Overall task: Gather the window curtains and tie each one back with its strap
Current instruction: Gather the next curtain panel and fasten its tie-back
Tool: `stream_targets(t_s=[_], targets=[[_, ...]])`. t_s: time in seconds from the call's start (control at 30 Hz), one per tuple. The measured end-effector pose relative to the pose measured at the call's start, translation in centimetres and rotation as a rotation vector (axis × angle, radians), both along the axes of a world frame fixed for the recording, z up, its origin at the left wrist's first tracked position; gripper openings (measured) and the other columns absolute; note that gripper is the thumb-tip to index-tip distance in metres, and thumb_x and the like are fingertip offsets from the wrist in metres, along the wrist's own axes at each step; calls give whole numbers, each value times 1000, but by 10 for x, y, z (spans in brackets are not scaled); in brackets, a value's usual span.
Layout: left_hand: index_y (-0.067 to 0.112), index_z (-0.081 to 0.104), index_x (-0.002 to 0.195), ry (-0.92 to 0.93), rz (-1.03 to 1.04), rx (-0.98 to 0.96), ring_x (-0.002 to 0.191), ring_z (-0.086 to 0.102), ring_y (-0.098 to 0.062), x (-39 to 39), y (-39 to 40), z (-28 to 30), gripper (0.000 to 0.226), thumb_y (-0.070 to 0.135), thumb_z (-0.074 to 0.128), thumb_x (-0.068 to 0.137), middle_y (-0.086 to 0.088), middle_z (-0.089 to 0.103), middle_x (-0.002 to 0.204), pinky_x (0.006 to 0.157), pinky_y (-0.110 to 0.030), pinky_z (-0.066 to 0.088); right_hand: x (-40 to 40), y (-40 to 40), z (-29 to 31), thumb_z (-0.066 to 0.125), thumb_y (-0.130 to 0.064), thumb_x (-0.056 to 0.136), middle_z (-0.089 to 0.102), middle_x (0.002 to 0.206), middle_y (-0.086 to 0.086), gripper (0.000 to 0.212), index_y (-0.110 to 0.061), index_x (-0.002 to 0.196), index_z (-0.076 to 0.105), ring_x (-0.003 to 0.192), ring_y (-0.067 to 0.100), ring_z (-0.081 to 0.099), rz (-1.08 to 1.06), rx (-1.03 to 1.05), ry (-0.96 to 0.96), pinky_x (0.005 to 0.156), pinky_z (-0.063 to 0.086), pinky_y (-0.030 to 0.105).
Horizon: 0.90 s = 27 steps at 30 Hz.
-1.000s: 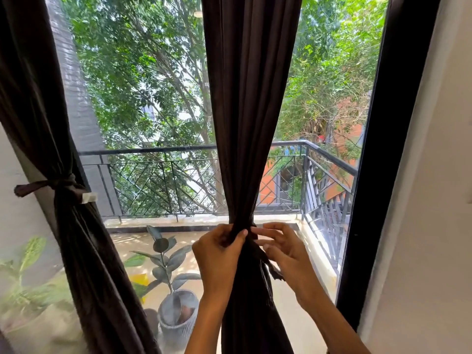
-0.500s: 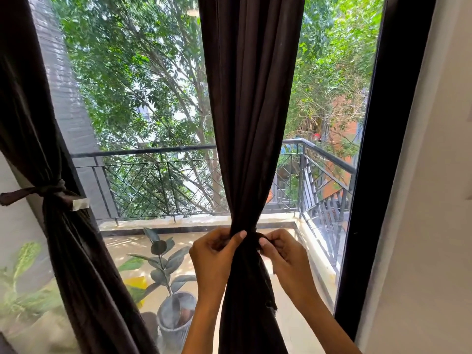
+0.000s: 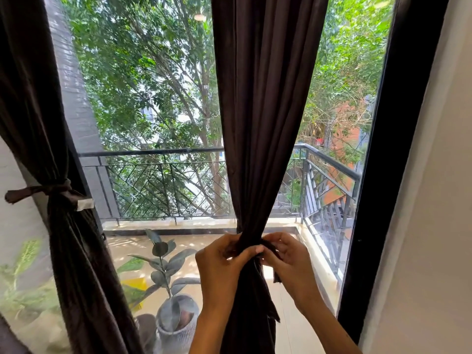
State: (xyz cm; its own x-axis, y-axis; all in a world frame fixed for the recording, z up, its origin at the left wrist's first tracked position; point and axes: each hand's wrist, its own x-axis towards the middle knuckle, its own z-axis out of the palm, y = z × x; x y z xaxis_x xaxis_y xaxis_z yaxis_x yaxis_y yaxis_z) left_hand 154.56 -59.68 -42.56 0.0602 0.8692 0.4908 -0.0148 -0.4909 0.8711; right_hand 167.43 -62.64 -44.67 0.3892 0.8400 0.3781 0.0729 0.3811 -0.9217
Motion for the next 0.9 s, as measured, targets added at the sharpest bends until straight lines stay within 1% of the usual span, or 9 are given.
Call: stream_targets(t_s=[0.13,0.23,0.37,0.47,0.53,0.6,0.77,0.87,0.9], targets=[[16,76,76,11,55,15,65,70,-7,-2,3,-2,14,8,83,68,8,73,68,66,-27,55,0,5,1,81,-10,72,68,75,-1,14,-17,75,70,74,16,69,-236,32,-200,63,55,25],[18,76,75,12,74,6,65,70,-7,-3,5,-3,13,7,81,69,8,73,67,66,-29,56,-1,8,4,84,-19,68,55,77,-9,16,-27,70,71,73,11,60,-526,95,-465,59,53,30],[22,75,73,-1,103,1,64,69,-5,-3,8,-2,16,8,81,69,10,73,66,65,-24,55,-5,9,10,84,-19,67,53,78,-11,18,-23,71,68,74,11,57,-656,142,-622,61,51,32],[24,74,73,-20,98,1,65,69,-5,-6,9,-2,19,7,81,70,10,73,67,64,-21,54,-2,7,12,83,-15,67,62,77,-13,19,-21,69,65,77,8,61,-535,164,-607,71,48,28],[24,74,73,-14,94,7,65,69,-5,-8,10,-3,20,6,81,70,10,73,67,64,-20,54,3,3,19,83,-10,68,65,65,-11,18,-16,67,66,64,3,64,-376,81,-458,65,49,20],[23,74,73,11,90,13,64,69,-6,-9,13,-5,18,7,81,69,10,72,66,63,-22,55,6,0,24,83,-7,68,66,62,-8,17,-13,66,68,58,3,64,-271,26,-364,61,50,20],[22,74,72,55,89,35,61,68,-6,-8,13,-4,16,8,82,68,10,72,65,61,-24,55,5,3,23,90,-23,57,56,68,-7,21,-22,63,69,66,16,57,-742,97,-716,60,49,35],[31,72,71,30,106,34,61,67,-4,-3,2,-3,26,6,81,69,13,71,65,61,-21,54,-10,3,15,84,-18,68,59,63,-10,19,-23,68,66,56,10,56,-800,103,-657,50,47,28],[34,71,71,22,120,38,61,67,-2,0,-2,-4,30,5,80,70,14,71,65,61,-19,54,-14,3,12,79,-14,74,62,67,-12,15,-24,75,68,59,6,59,-741,134,-581,54,50,27]])
